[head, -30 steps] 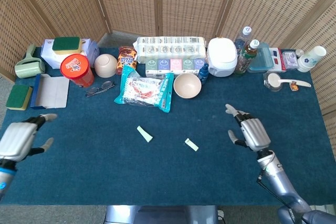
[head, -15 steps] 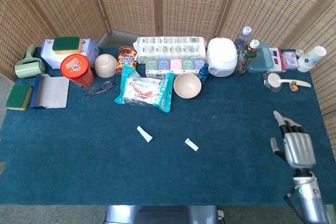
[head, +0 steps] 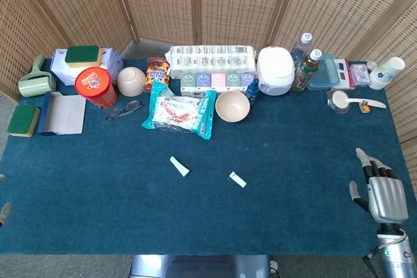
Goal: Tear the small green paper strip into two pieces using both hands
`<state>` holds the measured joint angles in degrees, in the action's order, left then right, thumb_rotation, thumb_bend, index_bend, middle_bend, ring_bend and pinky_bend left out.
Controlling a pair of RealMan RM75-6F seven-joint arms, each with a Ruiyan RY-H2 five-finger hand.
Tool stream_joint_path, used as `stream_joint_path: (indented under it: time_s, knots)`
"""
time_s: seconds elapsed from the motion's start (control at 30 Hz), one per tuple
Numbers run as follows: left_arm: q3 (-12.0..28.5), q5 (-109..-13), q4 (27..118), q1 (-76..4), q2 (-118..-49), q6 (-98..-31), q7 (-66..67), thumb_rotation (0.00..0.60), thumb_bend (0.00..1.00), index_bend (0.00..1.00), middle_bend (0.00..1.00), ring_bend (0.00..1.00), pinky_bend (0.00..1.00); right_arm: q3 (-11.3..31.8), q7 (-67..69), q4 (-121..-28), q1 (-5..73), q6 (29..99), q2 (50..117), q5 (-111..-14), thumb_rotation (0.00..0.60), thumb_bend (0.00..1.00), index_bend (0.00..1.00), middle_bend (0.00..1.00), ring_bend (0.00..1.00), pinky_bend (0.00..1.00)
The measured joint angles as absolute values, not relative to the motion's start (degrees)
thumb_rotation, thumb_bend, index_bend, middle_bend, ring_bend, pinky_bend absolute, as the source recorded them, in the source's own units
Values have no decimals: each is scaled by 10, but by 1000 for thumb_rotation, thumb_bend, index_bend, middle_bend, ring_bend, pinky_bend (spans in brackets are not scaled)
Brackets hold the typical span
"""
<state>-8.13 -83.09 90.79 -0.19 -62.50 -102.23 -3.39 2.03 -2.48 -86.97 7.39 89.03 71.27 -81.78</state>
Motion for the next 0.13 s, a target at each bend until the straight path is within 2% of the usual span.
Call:
stream_joint_path:
  time_s: [0.13]
  knots:
    - [-73,-840,910,6,-624,-1018,-36,600,312,248,318,348,498,22,-22,-871,69,893,711,-825,600,480,85,237,204,282]
